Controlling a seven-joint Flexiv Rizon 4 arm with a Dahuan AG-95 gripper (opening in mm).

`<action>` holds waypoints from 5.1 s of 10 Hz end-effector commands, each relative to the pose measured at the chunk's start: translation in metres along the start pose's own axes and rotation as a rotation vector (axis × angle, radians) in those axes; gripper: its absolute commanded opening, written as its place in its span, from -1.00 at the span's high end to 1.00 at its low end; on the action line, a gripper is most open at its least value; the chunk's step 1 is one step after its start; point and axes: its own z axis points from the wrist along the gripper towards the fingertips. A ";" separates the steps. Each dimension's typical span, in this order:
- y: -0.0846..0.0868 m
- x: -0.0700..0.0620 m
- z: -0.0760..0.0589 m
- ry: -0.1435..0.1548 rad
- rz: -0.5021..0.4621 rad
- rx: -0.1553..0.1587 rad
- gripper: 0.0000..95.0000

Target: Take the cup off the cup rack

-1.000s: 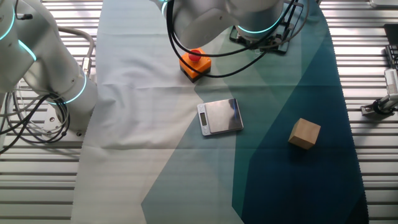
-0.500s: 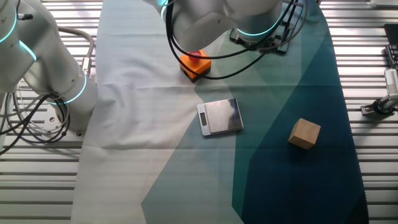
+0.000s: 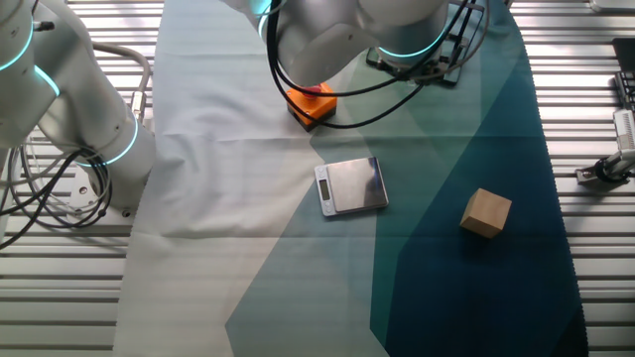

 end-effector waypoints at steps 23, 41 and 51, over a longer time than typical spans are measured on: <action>0.002 -0.003 0.008 -0.014 0.039 0.012 1.00; -0.016 -0.024 -0.045 0.046 0.066 -0.053 1.00; -0.016 -0.017 -0.095 0.146 0.094 -0.081 1.00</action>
